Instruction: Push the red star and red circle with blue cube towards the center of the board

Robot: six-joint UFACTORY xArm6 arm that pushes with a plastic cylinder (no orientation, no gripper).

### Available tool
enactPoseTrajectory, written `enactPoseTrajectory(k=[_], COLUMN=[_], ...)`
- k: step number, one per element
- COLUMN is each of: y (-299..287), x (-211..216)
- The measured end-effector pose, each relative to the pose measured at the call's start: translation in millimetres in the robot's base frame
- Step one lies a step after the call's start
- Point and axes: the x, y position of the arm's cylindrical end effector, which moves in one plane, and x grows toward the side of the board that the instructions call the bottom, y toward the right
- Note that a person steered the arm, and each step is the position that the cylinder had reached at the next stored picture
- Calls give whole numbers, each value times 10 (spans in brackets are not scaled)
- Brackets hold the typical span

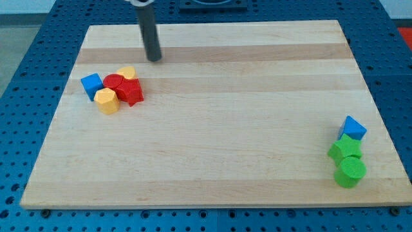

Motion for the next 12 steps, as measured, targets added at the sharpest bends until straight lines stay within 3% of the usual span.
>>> enactPoseTrajectory(k=[2, 4, 7, 12], y=[-909, -1330, -1363, -902], x=[18, 349, 911, 861])
